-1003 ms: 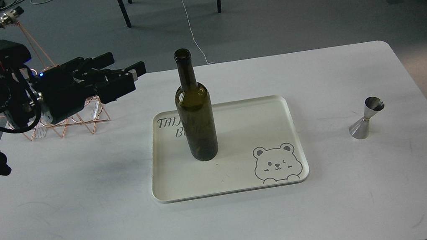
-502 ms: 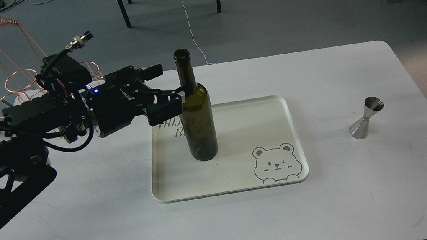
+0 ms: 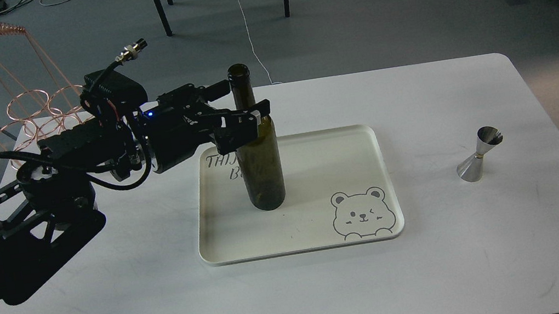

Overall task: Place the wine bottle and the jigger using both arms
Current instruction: 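Lift the bottle and carry it over the copper wine rack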

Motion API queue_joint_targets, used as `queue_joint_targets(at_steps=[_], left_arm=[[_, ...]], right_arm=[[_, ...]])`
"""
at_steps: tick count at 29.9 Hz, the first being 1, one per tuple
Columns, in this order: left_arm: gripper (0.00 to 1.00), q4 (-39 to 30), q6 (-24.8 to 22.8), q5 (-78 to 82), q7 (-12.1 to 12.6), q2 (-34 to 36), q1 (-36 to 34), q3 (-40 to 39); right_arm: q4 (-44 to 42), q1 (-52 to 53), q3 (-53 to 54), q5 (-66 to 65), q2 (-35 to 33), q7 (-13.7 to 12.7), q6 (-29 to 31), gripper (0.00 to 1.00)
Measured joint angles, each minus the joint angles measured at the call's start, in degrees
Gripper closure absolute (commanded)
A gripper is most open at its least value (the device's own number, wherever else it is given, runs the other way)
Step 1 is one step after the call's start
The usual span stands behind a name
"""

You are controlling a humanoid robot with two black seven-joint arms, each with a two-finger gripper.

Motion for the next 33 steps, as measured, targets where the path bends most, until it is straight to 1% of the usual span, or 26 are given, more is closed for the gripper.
queue_joint_targets(at_steps=[4,5,8,14,20,28,33], left_arm=[[0.83,-0.04,0.00,-0.12,-0.04,0.70,-0.09,-0.16],[0.86,-0.17,0.00,-0.15,-0.05,1.00,-0.10,-0.23],[0.89,-0.65,0.25,-0.22,-0.19,1.84,-0.18,-0.66],[0.92,-2.13,2.67,-0.35,-0.43,3.80,-0.43,-1.52],[0.92,-2.80,3.36,-2.60,-0.53,6.92,-0.97,-6.77],[0.92,-1.82,3.07,-8.94,-0.71,18.13,-5.84,-7.50],[0.92,3.31,3.07,-8.70,-1.21,22.96,-7.82,-7.11]], right_arm=[[0.00,0.00,-0.06,0.00,-0.14,0.00,0.00,0.04],[0.00,-0.01,-0.06,0.00,-0.14,0.00,0.00,0.04],[0.00,-0.05,-0.05,0.00,-0.06,0.00,0.00,0.04],[-0.02,-0.07,0.02,0.00,0.01,0.00,-0.09,0.04],[0.00,0.01,0.02,0.00,-0.02,0.00,-0.09,0.04],[0.01,0.62,-0.04,0.00,-0.06,0.00,-0.09,0.04],[0.04,0.75,-0.05,0.00,0.14,0.00,-0.21,0.04]])
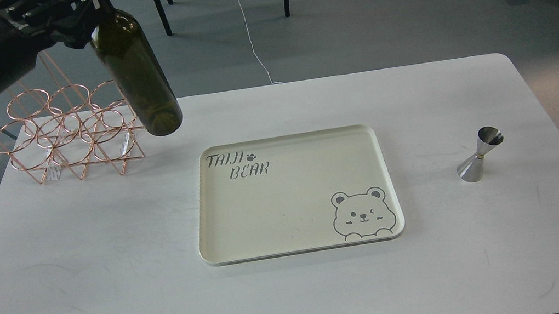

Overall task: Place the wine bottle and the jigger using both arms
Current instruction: 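Lift the bottle and carry it over the copper wine rack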

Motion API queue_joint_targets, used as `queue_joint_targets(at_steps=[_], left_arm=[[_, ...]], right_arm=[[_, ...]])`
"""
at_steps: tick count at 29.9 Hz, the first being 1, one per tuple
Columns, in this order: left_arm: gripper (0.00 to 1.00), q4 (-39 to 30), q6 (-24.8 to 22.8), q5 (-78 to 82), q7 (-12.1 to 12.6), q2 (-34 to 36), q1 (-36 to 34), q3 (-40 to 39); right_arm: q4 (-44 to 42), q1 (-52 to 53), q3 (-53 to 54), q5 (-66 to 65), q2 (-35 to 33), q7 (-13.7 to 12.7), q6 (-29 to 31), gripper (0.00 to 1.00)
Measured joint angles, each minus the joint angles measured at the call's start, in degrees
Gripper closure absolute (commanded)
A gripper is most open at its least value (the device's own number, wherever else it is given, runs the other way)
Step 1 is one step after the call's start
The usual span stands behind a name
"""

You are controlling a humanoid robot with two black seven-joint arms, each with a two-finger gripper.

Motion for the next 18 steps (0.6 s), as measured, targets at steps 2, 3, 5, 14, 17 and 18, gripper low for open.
queue_joint_targets(at_steps=[2,3,5,14,17,18], left_arm=[[0.93,3.90,0.00,0.21,-0.44,0.53,-0.83,0.11],[0.93,5.98,0.01,0.29,-0.67,0.69,-1.27,0.19],[0.93,9.62,0.06,0.35,-1.29,0.74,-2.00,0.37],[0.93,16.04,0.40,0.48,-2.24,0.07,-2.96,3.16],[0.92,16.43,1.79,0.36,-2.18,-0.12,-3.12,5.45],[0.92,16.49,2.10,0.33,-2.15,-0.30,-3.14,5.68]], right_arm=[[0.03,0.05,-0.01,0.00,0.03,0.00,-0.05,0.04],[0.02,0.05,-0.02,0.00,0.03,0.00,-0.07,0.04],[0.06,0.09,-0.02,0.00,0.06,0.00,-0.07,0.04],[0.05,0.48,-0.11,0.00,-0.12,0.00,0.19,0.04],[0.05,0.49,-0.16,0.00,-0.23,0.00,0.21,0.04],[0.05,0.50,-0.17,0.00,-0.24,0.00,0.22,0.04]])
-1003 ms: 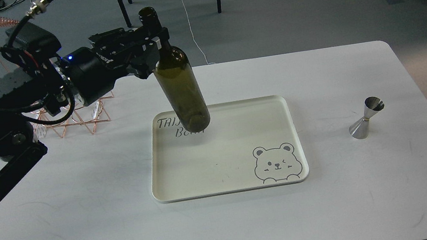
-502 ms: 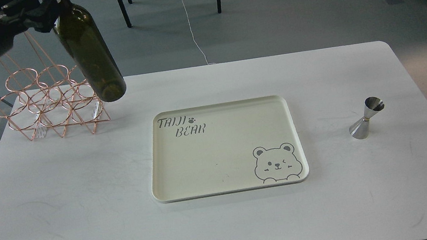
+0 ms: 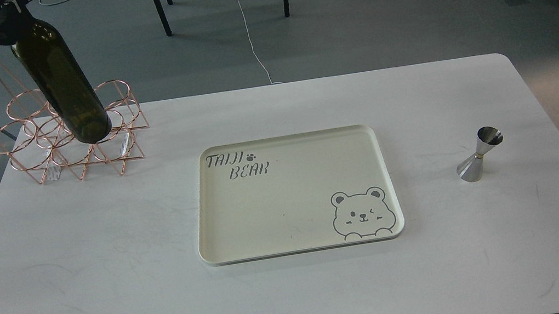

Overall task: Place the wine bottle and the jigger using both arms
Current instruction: 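Lift the bottle and carry it over the copper wine rack, then lower the bottle into the wine rack and release it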

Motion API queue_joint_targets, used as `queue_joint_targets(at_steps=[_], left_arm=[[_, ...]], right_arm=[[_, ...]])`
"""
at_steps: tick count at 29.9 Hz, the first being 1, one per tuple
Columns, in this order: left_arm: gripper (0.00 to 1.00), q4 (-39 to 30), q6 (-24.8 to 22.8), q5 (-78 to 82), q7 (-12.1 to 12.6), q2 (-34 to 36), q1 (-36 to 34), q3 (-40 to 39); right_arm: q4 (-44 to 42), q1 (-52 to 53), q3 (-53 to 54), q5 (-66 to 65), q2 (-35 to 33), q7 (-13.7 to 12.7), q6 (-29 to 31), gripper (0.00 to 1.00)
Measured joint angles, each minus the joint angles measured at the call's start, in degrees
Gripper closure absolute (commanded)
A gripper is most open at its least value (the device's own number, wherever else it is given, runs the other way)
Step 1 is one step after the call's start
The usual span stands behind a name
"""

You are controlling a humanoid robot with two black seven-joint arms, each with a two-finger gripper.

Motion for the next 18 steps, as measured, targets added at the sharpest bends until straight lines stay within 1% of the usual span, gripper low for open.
queue_joint_targets(at_steps=[18], left_arm=[[0.90,0.78,0.71,-0.43,0.51,-3.76,0.54,1.52]], right_arm=[[-0.02,-0.09,-0.03,0.00,0.20,0.00,-0.09,0.04]])
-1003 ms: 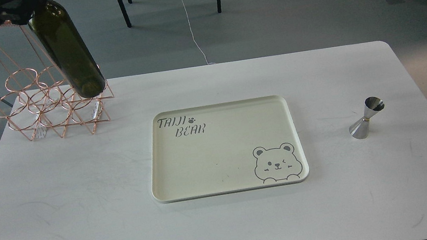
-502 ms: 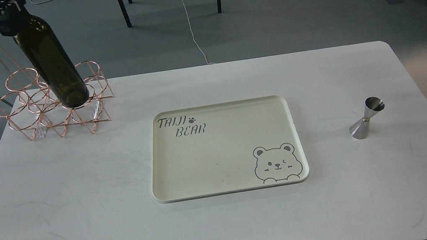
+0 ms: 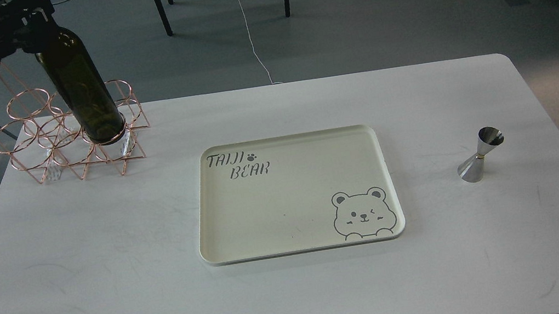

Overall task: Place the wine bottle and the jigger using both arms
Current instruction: 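Lower the bottle into the wine rack and release it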

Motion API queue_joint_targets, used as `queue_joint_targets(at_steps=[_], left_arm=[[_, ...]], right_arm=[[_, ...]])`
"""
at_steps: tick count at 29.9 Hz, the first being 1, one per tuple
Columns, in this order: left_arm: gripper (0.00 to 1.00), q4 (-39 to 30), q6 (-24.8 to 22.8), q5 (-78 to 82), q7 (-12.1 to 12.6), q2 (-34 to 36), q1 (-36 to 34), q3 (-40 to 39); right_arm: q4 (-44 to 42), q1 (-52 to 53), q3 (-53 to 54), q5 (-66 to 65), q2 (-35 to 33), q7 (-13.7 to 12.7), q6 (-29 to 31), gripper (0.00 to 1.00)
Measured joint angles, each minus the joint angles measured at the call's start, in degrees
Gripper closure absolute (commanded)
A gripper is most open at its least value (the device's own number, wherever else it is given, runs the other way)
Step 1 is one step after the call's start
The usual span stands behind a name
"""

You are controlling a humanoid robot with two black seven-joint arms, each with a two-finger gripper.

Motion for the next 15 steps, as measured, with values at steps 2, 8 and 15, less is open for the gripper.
queue_joint_targets(at_steps=[2,8,15], left_arm=[[0.89,0.96,0.00,0.00,0.00,-0.65,0.09,0.82],[0.85,5.20,1.74,-0.24,-0.52,-2.73,0.19,3.58],[0.74,7.18,3.54,-0.86,-0.56,-4.18,0.28,6.59]], right_arm=[[0.05,0.00,-0.05,0.00,0.00,0.00,0.00,0.04],[0.04,0.00,-0.15,0.00,-0.10,0.00,0.16,0.04],[0.05,-0.11,-0.17,0.00,-0.10,0.00,0.18,0.04]])
